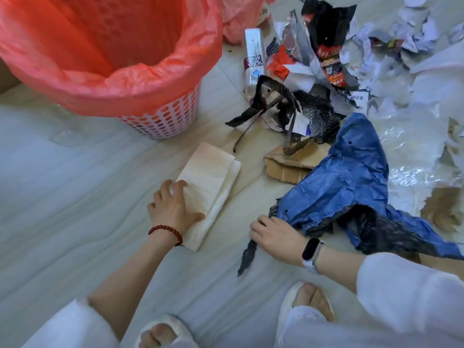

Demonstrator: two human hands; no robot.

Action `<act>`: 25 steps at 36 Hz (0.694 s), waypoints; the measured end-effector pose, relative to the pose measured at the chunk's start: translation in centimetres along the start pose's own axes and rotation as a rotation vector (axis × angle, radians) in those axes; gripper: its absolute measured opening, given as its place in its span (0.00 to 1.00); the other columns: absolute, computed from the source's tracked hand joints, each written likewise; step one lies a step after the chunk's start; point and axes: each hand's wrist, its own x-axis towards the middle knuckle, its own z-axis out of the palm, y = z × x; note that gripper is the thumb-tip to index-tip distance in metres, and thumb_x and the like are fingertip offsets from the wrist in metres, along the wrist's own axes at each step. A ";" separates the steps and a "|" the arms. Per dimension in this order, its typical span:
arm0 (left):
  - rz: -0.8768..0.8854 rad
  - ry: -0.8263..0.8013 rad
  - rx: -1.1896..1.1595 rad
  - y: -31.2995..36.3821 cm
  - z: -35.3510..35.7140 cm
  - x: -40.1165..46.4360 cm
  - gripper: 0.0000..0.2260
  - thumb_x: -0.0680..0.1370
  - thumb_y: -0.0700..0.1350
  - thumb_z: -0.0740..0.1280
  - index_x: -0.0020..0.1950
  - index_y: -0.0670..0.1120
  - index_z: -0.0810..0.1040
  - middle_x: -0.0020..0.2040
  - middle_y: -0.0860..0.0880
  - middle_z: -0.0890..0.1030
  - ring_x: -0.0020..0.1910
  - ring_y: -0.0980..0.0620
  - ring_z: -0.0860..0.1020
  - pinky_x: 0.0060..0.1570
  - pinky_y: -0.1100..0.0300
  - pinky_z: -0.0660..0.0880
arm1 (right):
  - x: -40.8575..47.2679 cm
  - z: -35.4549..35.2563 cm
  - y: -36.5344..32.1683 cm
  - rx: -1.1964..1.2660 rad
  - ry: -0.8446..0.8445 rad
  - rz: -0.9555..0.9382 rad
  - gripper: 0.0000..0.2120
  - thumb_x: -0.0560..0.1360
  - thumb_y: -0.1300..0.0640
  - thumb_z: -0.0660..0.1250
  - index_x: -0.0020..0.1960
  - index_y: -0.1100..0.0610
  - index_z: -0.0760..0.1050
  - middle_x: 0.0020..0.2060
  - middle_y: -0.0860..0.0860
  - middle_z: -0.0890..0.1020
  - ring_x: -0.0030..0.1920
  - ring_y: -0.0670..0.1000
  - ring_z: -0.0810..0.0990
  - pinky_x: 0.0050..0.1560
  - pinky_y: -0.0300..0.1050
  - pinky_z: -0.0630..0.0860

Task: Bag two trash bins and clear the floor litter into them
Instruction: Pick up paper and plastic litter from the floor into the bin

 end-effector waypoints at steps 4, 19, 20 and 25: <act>0.014 -0.018 -0.060 -0.1 -0.9 0.3 0.47 0.67 0.52 0.74 0.74 0.55 0.42 0.64 0.43 0.70 0.58 0.42 0.72 0.58 0.47 0.66 | 1.5 -3.1 0.3 0.362 0.100 0.301 0.03 0.72 0.59 0.61 0.41 0.58 0.71 0.34 0.49 0.74 0.33 0.50 0.73 0.29 0.41 0.65; 0.396 0.133 -0.015 2.8 -11.0 0.8 0.23 0.78 0.44 0.60 0.72 0.52 0.59 0.66 0.48 0.72 0.61 0.44 0.73 0.52 0.57 0.69 | 15.6 -26.5 7.5 1.182 1.067 0.520 0.09 0.76 0.64 0.62 0.47 0.50 0.68 0.44 0.54 0.80 0.45 0.47 0.80 0.46 0.37 0.74; 0.402 0.137 0.006 2.8 -11.6 0.8 0.24 0.78 0.44 0.60 0.73 0.52 0.59 0.66 0.48 0.72 0.61 0.44 0.73 0.52 0.58 0.69 | 17.1 -27.7 7.8 1.175 1.108 0.524 0.07 0.75 0.64 0.63 0.46 0.52 0.69 0.44 0.54 0.78 0.44 0.47 0.78 0.46 0.36 0.74; 0.407 0.168 0.048 1.9 -13.8 0.3 0.22 0.77 0.44 0.60 0.70 0.54 0.62 0.59 0.47 0.77 0.56 0.44 0.75 0.47 0.56 0.71 | 22.9 -30.3 8.3 1.165 0.938 0.568 0.06 0.74 0.57 0.66 0.49 0.56 0.72 0.42 0.46 0.76 0.48 0.48 0.77 0.56 0.50 0.76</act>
